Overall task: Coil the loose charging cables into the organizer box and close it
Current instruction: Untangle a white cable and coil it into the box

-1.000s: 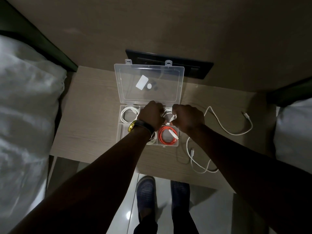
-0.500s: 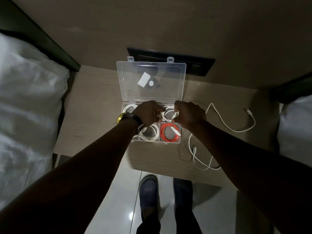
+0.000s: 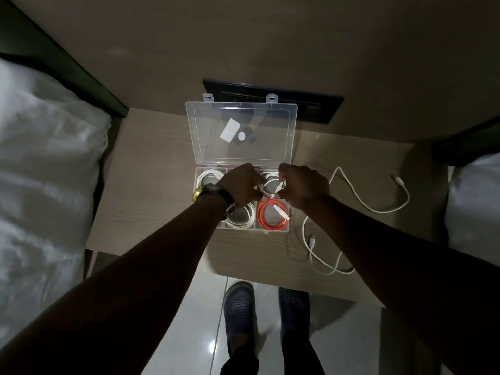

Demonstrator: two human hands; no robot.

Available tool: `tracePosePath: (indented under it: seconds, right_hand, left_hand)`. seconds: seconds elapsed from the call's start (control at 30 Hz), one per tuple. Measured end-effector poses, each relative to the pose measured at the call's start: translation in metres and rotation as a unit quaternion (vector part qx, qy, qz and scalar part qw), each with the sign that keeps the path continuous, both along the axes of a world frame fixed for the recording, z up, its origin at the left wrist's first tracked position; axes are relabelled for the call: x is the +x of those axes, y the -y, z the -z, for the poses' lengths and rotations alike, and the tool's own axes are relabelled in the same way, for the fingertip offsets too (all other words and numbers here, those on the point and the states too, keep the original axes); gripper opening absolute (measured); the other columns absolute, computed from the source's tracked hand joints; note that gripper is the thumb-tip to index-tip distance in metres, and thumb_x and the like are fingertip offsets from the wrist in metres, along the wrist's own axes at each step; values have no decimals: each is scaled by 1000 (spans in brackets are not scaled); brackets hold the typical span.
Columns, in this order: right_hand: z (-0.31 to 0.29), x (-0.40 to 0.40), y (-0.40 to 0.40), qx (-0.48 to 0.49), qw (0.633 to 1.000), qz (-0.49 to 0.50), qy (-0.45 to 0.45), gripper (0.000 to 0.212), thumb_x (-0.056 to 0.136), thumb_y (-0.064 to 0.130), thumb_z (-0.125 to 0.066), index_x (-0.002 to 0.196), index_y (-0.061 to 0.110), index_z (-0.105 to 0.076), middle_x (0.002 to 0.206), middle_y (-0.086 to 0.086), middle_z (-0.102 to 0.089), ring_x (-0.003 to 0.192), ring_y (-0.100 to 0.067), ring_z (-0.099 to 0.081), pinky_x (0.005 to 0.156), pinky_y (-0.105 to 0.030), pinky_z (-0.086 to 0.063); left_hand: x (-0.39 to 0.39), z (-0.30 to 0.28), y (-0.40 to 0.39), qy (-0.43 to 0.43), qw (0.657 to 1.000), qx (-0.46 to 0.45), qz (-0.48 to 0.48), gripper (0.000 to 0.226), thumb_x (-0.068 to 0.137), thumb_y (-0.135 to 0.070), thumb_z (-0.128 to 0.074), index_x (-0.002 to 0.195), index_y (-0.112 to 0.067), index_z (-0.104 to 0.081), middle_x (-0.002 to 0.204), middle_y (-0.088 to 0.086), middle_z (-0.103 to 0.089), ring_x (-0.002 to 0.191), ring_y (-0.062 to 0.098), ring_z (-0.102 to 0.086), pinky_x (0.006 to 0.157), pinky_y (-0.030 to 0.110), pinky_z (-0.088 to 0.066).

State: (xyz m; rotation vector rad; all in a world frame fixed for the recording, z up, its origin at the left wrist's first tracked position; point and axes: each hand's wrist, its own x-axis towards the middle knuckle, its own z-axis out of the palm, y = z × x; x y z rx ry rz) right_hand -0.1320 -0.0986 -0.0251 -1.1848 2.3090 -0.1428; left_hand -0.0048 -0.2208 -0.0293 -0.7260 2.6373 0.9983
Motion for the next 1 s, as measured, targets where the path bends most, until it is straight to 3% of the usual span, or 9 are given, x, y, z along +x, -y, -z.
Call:
tracePosePath:
  seconds: [0.07, 0.17, 0.3, 0.47, 0.57, 0.67, 0.77, 0.87, 1.0]
  right_hand:
    - [1, 0, 0, -3, 1000, -1, 1, 22, 80, 26, -70, 95, 24, -54, 97, -3, -69, 91, -32, -65, 69, -32, -42]
    - [3, -1, -1, -7, 1000, -4, 1, 19, 82, 24, -67, 96, 25, -54, 97, -4, -70, 91, -32, -65, 69, -32, -42]
    - [4, 0, -2, -13, 1000, -14, 2, 19, 83, 30, -66, 97, 25, -54, 98, -3, -70, 91, -32, -65, 70, -34, -45]
    - [4, -5, -3, -7, 998, 11, 55, 24, 78, 36, -73, 94, 28, -56, 103, -1, -70, 96, -30, -65, 75, -35, -48]
    - [4, -5, -5, -4, 997, 29, 71, 25, 76, 36, -75, 90, 31, -56, 105, -1, -69, 98, -30, -64, 76, -33, -46]
    - [9, 0, -5, -11, 998, 20, 64, 21, 80, 38, -68, 89, 30, -51, 102, -1, -68, 95, -31, -64, 74, -33, -46]
    - [12, 2, -10, -22, 998, 8, 59, 22, 82, 38, -64, 98, 29, -52, 105, -3, -69, 98, -33, -65, 73, -34, -45]
    - [7, 4, -18, -53, 994, 12, 91, 30, 85, 38, -64, 113, 30, -58, 118, 0, -70, 109, -29, -64, 86, -38, -51]
    - [-12, 10, -35, -157, 981, 54, 101, 22, 84, 38, -66, 105, 35, -63, 94, 8, -74, 88, -15, -68, 74, -28, -49]
  left_hand:
    - [-1, 5, -5, -2, 1000, -2, -27, 34, 69, -19, -82, 102, -16, -76, 78, -13, -47, 87, 17, -54, 76, 23, -34]
    - [-2, 12, -13, 7, 992, -10, -129, 36, 66, -37, -83, 98, -21, -77, 100, 4, -67, 101, 27, -63, 84, 30, -43]
    - [-14, 14, -25, 14, 978, -33, -204, 30, 67, -43, -78, 86, -21, -73, 100, 8, -66, 96, 30, -65, 79, 33, -47]
    - [-16, 10, -25, 27, 984, -22, -174, 29, 66, -40, -76, 85, -19, -69, 98, 11, -63, 90, 33, -65, 72, 30, -44]
    - [1, 10, -18, 56, 992, -23, -109, 34, 72, -49, -73, 100, -29, -73, 105, 8, -61, 98, 30, -64, 81, 35, -49]
    - [9, 11, -17, 83, 994, -50, -45, 32, 90, -51, -54, 100, -27, -73, 88, 4, -47, 91, 32, -63, 74, 36, -47]
    - [9, 9, -26, 70, 993, -86, -39, 38, 97, -47, -40, 98, -24, -70, 90, 4, -40, 87, 33, -61, 72, 42, -51]
    - [15, 9, -37, 38, 992, -115, -43, 32, 95, -44, -43, 110, -29, -67, 98, 6, -51, 90, 30, -63, 70, 36, -49]
    - [21, 11, -38, -12, 990, -122, -72, 31, 93, -40, -52, 119, -28, -66, 100, 7, -56, 91, 30, -64, 69, 36, -51]
